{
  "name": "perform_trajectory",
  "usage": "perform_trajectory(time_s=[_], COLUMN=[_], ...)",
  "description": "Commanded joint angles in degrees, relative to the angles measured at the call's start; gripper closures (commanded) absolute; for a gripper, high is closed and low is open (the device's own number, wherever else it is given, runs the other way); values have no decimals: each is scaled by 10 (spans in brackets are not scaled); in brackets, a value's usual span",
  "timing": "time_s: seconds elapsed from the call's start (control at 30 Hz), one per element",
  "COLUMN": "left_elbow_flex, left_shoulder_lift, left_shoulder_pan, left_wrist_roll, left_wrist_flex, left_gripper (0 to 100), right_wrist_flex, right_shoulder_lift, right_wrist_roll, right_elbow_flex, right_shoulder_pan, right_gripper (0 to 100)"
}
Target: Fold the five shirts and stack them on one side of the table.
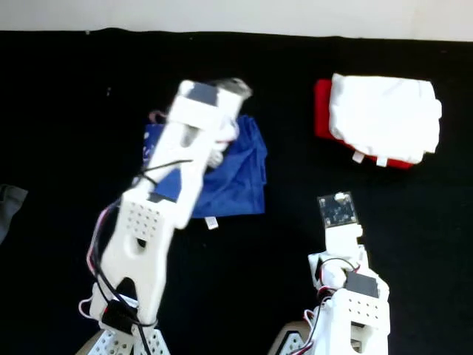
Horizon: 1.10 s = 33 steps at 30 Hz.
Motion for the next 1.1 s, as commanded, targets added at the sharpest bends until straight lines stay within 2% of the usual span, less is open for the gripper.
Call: perform_trajectory(time_s=[0.0, 0.17, 0.27, 0.4, 0.53, 0.7, 1.07], left_elbow_flex=[-2, -24, -57, -105, -112, -117, -227], left_shoulder_lift=[-7, -38, -87, -129, -102, -4, 118], left_shoulder_pan=[72, 126, 123, 83, 46, 43, 41], left_wrist_roll=[6, 6, 4, 3, 3, 3, 5], left_wrist_flex=[33, 48, 47, 43, 24, 22, -213], left_gripper=[991, 991, 991, 991, 991, 991, 991], right_wrist_flex=[-13, -13, -13, -13, -13, -13, -13], right_shoulder_lift=[0, 0, 0, 0, 0, 0, 0], right_wrist_roll=[4, 4, 4, 4, 4, 4, 4], right_elbow_flex=[22, 22, 22, 22, 22, 22, 22], right_shoulder_pan=[7, 7, 7, 7, 7, 7, 7], right_gripper=[993, 993, 993, 993, 993, 993, 993])
